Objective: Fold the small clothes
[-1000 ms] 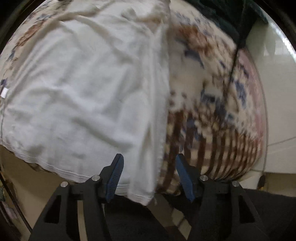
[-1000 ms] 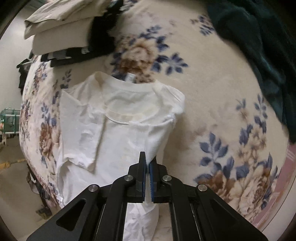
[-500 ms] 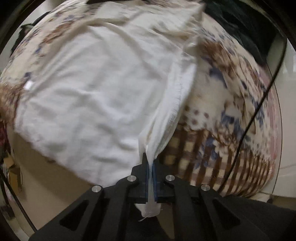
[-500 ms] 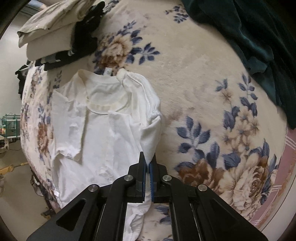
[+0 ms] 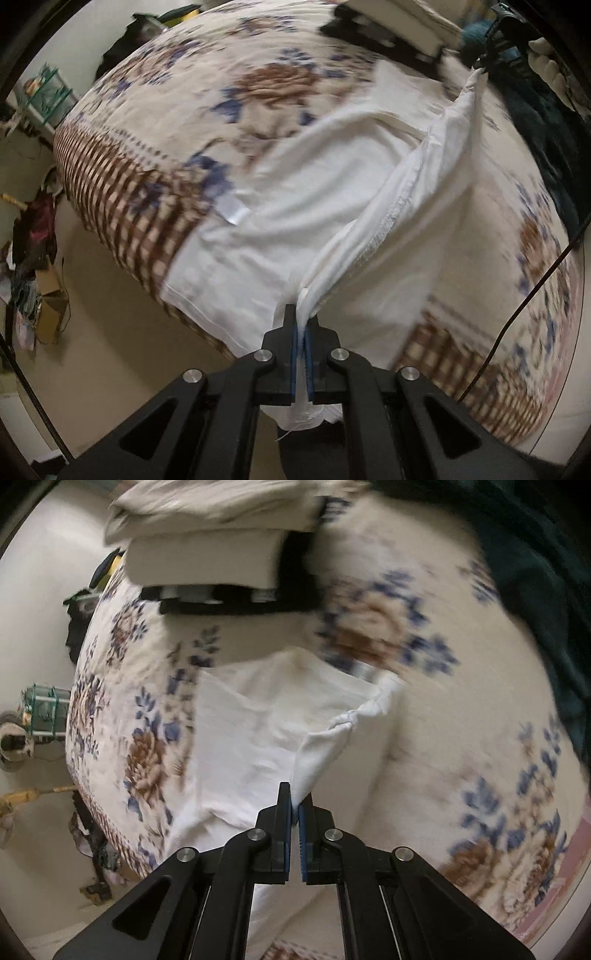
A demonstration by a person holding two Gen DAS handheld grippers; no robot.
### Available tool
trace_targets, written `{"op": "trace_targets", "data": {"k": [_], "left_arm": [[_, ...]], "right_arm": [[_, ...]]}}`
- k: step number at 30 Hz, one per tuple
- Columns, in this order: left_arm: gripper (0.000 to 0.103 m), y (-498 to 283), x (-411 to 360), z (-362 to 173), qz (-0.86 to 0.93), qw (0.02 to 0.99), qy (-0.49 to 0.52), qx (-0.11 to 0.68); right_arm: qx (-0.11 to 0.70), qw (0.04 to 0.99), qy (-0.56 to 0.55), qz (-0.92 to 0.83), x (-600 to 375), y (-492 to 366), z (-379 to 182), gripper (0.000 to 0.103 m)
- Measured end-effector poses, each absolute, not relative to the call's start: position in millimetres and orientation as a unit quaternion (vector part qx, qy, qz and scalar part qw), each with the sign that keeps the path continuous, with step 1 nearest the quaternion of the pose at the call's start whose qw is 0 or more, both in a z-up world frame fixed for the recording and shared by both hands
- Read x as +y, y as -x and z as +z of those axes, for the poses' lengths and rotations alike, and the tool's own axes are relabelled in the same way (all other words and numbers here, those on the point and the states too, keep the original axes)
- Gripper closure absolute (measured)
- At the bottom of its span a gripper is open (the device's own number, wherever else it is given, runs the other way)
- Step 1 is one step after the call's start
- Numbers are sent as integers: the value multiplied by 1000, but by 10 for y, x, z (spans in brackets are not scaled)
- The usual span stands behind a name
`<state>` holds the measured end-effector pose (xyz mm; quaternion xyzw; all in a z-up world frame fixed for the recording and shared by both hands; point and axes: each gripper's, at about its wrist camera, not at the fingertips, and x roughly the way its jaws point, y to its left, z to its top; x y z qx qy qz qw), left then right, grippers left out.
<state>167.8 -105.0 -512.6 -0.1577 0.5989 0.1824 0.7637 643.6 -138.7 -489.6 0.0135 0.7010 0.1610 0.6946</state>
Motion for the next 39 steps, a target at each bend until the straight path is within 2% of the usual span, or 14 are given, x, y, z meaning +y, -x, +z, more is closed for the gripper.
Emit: {"op": "trace_targets", "data": {"k": [7,15,18,22,26,28,29,30,31,36,39], "left_arm": [[101,-1740,-213,-5647,176,733,208,623],[101,-1759,113,-5922,146,719,223,642],[97,-1692,314,-6069,141,702,238,656],[96,-1552,702,-6202,138,679,282,663],[95,-1302,1056,-6254,159,652,335,662],[91,-1127,1228,-6252,161,639,380,649],[88,-1050,1292,-6234,161,638,395,642],[86,-1002,1329,-6217,157,638,402,637],[83,-982,1325,-6195,153,640,401,637],[82,-1117,1038,-6101,90,661,360,653],[82,-1285,777,-6229,75,655,311,685]], "right_arm": [[709,692,65,118,-137,-6662,-5517,100],[708,694,103,75,524,-6875,-5988,100],[705,694,134,61,675,-6953,-6087,100],[737,667,97,59,682,-7020,-6209,100],[751,652,57,90,589,-6895,-6095,98],[751,650,52,107,526,-6775,-5991,80],[749,650,50,115,477,-6681,-5914,52],[747,651,49,122,442,-6613,-5865,30],[745,652,50,133,396,-6504,-5798,27],[755,637,47,150,124,-6027,-5640,27],[761,632,20,142,-21,-5850,-5597,27]]}}
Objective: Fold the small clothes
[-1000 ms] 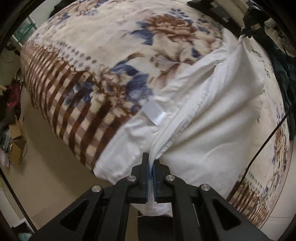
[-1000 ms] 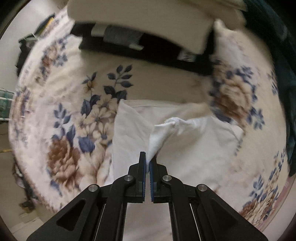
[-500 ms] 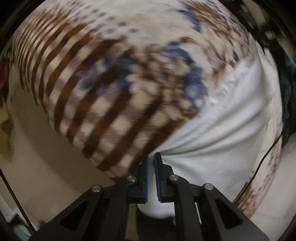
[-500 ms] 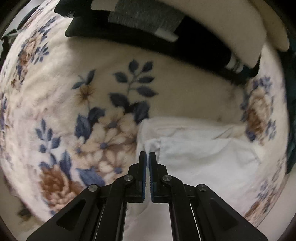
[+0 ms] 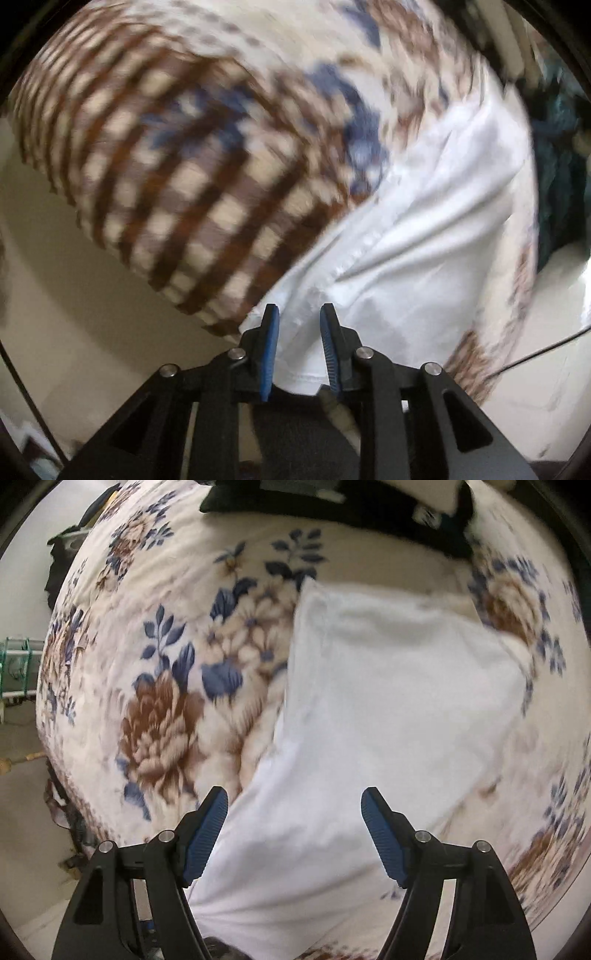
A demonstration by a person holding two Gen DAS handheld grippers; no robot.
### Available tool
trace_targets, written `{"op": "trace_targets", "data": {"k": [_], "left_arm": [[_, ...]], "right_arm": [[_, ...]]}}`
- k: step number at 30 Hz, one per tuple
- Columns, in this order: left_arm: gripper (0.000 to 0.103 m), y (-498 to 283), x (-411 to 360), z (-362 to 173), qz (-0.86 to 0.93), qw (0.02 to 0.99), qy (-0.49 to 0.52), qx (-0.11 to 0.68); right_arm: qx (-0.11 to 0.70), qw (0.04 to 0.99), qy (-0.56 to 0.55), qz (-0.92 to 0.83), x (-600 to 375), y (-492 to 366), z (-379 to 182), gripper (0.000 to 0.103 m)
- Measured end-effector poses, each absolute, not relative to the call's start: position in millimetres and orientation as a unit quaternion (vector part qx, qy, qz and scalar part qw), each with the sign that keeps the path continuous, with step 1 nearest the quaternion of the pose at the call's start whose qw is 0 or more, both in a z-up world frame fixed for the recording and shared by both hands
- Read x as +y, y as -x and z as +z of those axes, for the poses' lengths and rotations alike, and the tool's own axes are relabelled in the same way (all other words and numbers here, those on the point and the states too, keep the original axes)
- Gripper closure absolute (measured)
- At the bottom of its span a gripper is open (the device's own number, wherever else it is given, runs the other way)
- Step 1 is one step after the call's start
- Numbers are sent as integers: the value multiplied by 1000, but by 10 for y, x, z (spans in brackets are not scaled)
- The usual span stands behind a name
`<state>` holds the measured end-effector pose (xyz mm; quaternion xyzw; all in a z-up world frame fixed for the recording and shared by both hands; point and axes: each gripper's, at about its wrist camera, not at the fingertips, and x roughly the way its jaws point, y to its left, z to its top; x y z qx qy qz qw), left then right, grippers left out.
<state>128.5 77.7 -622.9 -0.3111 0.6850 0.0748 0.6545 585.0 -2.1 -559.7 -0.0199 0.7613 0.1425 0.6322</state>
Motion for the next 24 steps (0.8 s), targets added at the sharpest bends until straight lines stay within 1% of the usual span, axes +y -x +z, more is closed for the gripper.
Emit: {"op": "trace_targets", "data": {"k": [2,3,4,9,10,11,13,14,20,22,24], "left_arm": [[85,-1320,679,-6317,88,660,282,691],[90,-1318,670,-6315,96,667,273,686],[99,-1306,657,-6296,101,674,268,681],[100,-1298,675,-6155,115,694,240,669],[103,-1310,712,-6139,115,694,234,671],[103,-1320,719,-6137,113,694,229,673],[103,-1406,709,-6118,120,695,225,672],[103,-1450,722,-6109,123,695,224,672],[103,-1501,1000,-6140,131,687,235,675],[103,-1492,1032,-6143,123,686,237,677],[102,-1435,1132,-6135,124,681,250,677]], "right_arm": [[760,638,5,128,-68,-5876,-5574,27],[756,643,-2,121,-97,-5941,-5559,27],[754,647,-7,115,-87,-6001,-5589,27],[737,670,-23,90,12,-6503,-5781,27],[736,672,-15,85,84,-6612,-5879,27],[734,675,-8,83,159,-6695,-5970,32],[741,667,7,73,309,-6832,-6203,59],[741,668,17,63,347,-6872,-6273,102],[698,715,29,27,461,-6978,-6181,101],[701,713,30,18,450,-7021,-6220,101],[721,693,28,20,453,-7048,-6328,101]]}}
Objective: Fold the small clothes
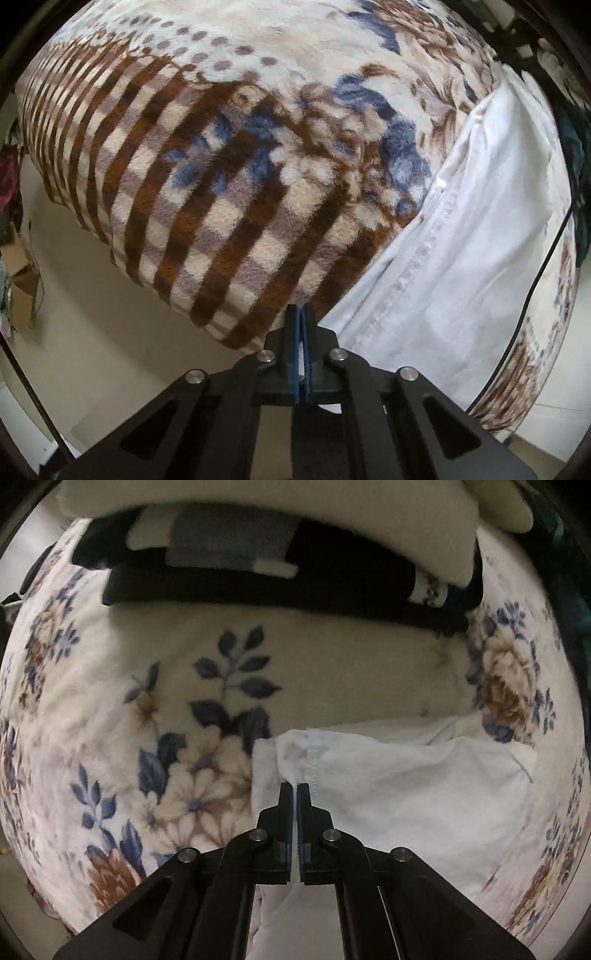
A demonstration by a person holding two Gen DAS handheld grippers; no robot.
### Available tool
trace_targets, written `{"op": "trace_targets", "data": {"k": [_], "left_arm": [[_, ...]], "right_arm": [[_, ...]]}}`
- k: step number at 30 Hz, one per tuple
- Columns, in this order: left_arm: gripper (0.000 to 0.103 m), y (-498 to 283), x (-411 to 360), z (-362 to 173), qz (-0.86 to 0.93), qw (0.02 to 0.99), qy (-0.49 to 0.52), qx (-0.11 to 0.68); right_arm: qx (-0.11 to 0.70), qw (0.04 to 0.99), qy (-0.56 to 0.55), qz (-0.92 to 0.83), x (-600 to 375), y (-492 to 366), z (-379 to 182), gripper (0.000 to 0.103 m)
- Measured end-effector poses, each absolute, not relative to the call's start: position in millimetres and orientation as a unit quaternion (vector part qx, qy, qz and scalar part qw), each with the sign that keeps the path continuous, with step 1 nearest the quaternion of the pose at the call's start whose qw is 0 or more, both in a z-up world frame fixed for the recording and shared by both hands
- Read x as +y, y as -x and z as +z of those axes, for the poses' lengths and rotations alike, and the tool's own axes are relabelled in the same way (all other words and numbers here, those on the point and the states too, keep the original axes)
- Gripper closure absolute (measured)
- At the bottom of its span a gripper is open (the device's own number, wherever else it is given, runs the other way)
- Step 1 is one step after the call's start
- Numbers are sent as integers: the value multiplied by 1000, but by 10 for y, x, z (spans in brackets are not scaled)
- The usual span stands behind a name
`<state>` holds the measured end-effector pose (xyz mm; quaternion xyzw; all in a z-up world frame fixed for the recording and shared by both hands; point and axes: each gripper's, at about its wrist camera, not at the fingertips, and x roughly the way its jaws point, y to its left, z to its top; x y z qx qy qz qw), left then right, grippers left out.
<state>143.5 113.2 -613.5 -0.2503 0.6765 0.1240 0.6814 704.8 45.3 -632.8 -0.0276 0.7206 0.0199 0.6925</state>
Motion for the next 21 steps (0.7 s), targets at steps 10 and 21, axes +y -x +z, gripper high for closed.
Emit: {"op": "trace_targets", "data": {"k": [10,21], "left_arm": [[26,-1619,1377,-5666,118,696,248,664],[14,-1797,860,-5954,60,675,135,723]], "right_arm": [[721,679,-64,119,-250,-6514,-5583,19],[774,613,-114,107,-1292,-4100,-5770,19]]}}
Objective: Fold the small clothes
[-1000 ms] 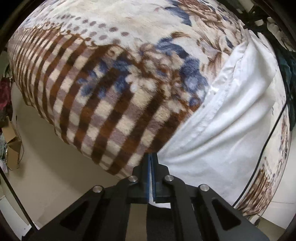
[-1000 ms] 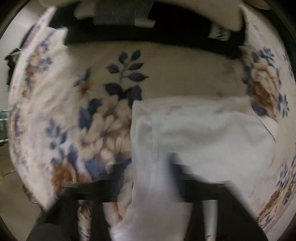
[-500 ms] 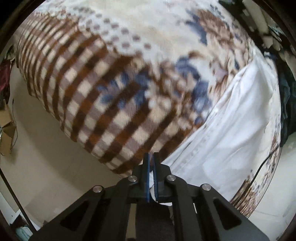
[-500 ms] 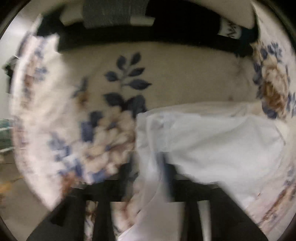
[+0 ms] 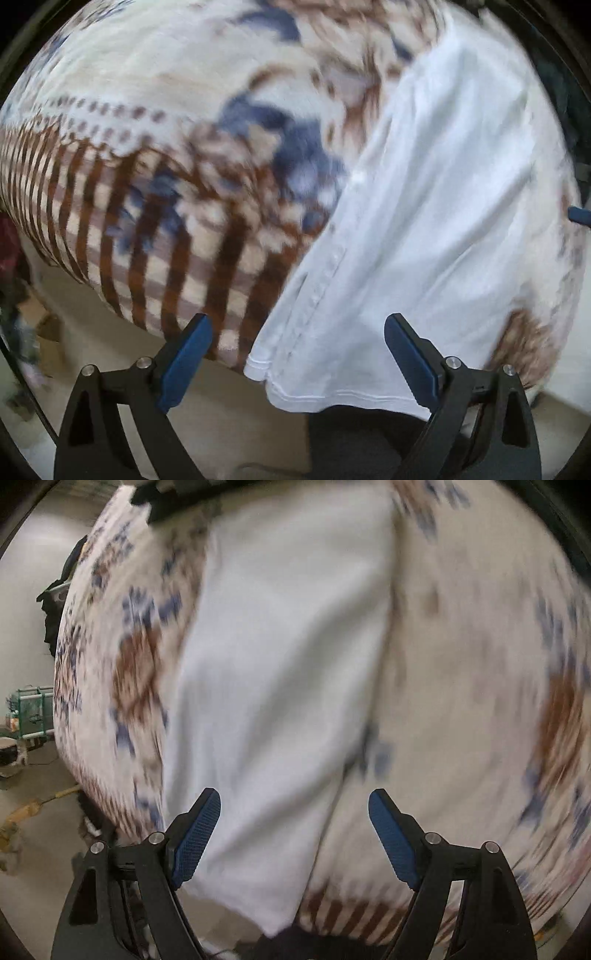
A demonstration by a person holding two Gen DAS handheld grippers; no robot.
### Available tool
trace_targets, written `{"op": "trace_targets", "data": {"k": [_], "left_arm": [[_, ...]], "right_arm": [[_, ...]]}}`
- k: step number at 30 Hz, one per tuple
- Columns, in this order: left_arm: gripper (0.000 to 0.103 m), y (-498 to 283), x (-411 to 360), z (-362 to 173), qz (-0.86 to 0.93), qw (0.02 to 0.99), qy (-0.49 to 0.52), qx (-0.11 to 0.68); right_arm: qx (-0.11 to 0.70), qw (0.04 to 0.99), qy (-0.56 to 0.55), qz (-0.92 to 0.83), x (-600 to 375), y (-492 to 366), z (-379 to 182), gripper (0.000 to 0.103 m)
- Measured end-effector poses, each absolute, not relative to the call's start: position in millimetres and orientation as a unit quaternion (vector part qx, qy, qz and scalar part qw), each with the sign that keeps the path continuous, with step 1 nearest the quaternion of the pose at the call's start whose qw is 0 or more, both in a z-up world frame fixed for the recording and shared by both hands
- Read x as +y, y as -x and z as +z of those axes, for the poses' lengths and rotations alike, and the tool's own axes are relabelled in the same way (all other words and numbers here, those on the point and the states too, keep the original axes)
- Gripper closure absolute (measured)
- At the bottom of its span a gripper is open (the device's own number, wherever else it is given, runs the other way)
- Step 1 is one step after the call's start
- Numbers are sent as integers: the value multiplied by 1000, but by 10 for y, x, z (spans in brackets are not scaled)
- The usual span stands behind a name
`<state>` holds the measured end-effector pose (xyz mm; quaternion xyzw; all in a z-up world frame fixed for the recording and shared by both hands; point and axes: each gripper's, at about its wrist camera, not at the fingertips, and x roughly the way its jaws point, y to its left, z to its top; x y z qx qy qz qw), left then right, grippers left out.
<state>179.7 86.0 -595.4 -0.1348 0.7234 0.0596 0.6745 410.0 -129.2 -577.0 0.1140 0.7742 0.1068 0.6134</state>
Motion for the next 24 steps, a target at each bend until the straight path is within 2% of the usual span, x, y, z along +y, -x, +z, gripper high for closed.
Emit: {"op": "trace_targets", "data": {"k": [1,2,4,11,13,14,16,17,21,24], "left_arm": [[58,-1783,817,-6000,51,676,126,724],[93,-1770,793,-6044,52,675,115,727],[98,-1753,762,-6044,44,682,99,723],[98,-1651,817,-5909,29,695,75,715],[98,-1595,898,-5877,15,692,65,719],[98,-1577,1038,-5887,5,689,61,722],[98,-1590,1133,-5936,-15,686,51,726],[97,-1622,1179,-5960,-22,684,49,728],[94,-1691,1452,-5731,-56,682,49,728],[94,-1885,1583,-5351,-69,706,63,702]], "right_arm": [[779,605,-130,105,-1323,-3911,-5864,19],[782,599,-138,103,-1348,-3709,-5940,19],[787,591,-149,95,-1417,-3338,-6083,19],[802,538,-247,73,-1497,-2249,-6565,21],[812,514,-266,73,-1358,-1961,-6694,44],[818,505,-268,70,-1274,-1826,-6739,60],[819,505,-266,64,-1117,-1615,-6804,69],[821,510,-251,51,-1055,-1513,-6830,82],[841,489,-233,8,-883,-1132,-6953,84],[833,508,-218,-6,-825,-1098,-6693,83]]}}
